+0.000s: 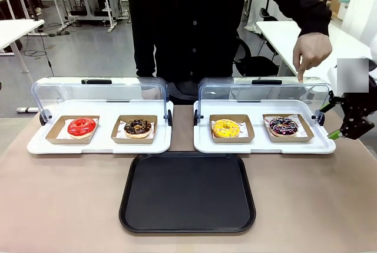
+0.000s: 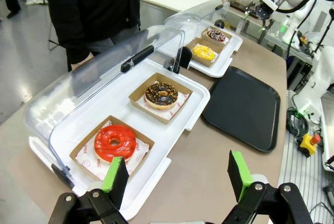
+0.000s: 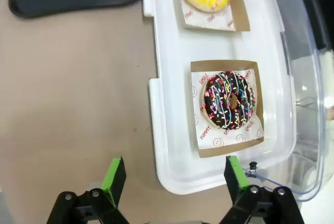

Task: Move the fourth donut from the left to the tray.
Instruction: Pick up the Paper togo box containing the Donut indicated by the person and place it on the Handle tray.

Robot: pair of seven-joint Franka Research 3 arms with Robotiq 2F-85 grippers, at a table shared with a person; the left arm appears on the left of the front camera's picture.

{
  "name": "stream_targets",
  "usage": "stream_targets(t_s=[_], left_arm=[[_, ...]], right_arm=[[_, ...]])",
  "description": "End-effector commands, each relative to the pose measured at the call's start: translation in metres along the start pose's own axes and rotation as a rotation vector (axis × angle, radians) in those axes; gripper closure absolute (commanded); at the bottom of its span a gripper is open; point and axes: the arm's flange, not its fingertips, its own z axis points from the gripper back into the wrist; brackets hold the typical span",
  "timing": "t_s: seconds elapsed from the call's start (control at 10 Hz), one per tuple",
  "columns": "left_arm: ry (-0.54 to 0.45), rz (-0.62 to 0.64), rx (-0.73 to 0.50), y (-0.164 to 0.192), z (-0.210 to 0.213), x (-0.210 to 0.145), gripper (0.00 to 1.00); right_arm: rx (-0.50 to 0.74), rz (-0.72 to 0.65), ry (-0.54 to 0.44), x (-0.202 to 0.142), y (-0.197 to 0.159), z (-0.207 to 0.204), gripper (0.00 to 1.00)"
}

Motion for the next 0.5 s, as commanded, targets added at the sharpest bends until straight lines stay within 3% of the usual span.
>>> stream_targets(t_s=[0.0, 0.4], left_arm=[[-0.010, -0.019, -0.007, -0.0014, 0.0007, 0.0003, 0.00], [-0.010, -0.019, -0.007, -0.0014, 0.0007, 0.0003, 0.00]], right_arm=[[0.016, 0.002, -0.013, 0.0021, -0.0023, 0.0060, 0.00], [0.016, 0.002, -0.013, 0.0021, -0.0023, 0.0060, 0.00]])
